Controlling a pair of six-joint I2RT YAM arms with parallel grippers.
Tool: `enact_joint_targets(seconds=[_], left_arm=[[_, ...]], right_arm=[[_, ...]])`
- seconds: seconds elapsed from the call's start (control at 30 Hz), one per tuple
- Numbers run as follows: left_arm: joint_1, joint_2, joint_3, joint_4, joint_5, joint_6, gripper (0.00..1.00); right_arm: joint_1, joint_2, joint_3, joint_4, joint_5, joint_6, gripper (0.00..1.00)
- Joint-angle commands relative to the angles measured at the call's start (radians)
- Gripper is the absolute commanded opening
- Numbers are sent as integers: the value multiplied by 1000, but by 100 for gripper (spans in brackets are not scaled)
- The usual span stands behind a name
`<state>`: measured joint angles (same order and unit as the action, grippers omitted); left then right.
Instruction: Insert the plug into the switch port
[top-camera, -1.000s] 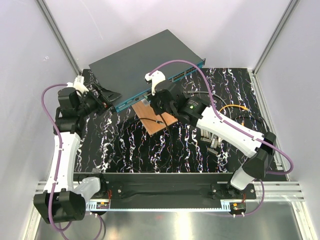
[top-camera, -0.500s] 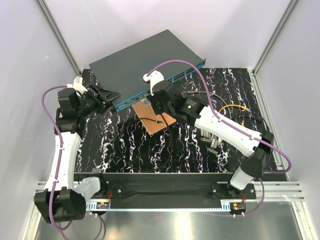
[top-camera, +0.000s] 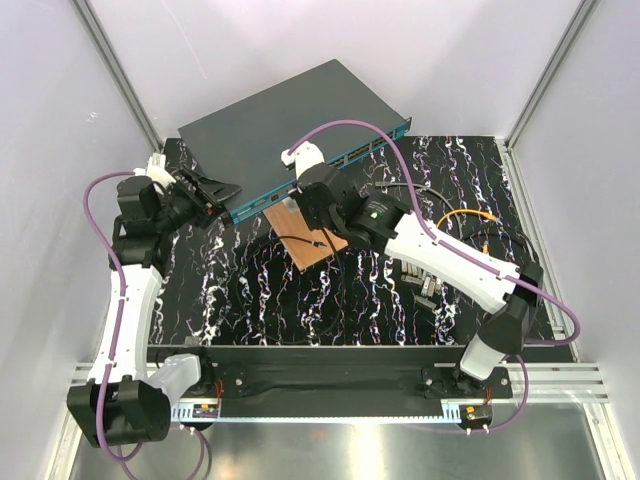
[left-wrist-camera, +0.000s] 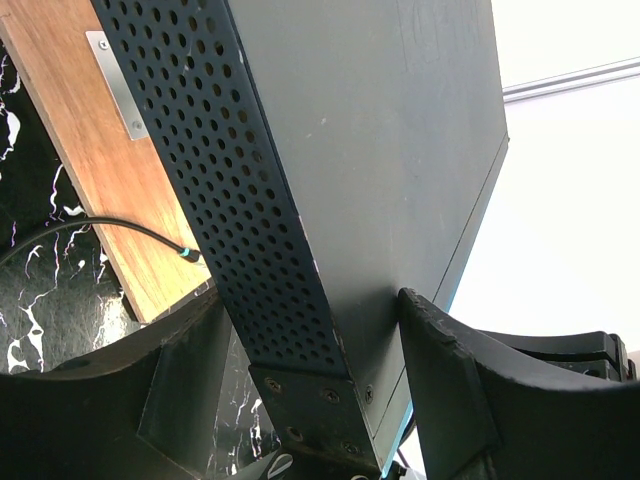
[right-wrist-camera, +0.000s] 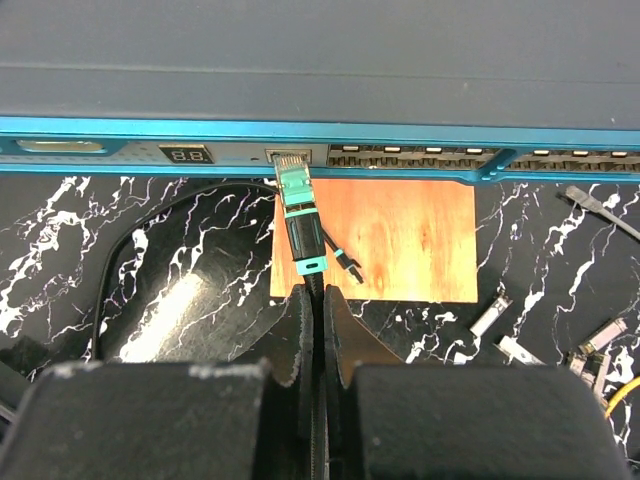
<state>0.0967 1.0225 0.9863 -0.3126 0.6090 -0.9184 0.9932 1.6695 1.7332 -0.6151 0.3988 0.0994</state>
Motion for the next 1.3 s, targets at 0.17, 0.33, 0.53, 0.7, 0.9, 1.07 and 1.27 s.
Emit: enact_joint_targets(seconds=[0.17, 0.33, 0.53, 0.7, 0.9, 1.07, 1.27], left_arm=[[-57, -1, -1, 129, 8, 18, 45], [-58, -7, -1, 125, 1, 23, 45], [-74, -4, -9, 136, -3, 9, 41], [-81, -7, -14, 142, -5, 4, 40], [-91, -12, -24, 152, -5, -4, 36], [-92, -21, -43, 158, -8, -14, 28], [-92, -21, -44, 161, -6, -19, 20]], right_arm=[[-5, 33, 109, 9, 121, 9, 0], [1, 32, 111, 9, 126, 10, 0], [25, 68, 153, 23, 141, -16, 0], [39, 95, 180, 12, 173, -43, 0], [38, 87, 196, 14, 192, -37, 0], [41, 119, 275, -26, 186, -30, 0], [58, 142, 298, -28, 170, -23, 0]])
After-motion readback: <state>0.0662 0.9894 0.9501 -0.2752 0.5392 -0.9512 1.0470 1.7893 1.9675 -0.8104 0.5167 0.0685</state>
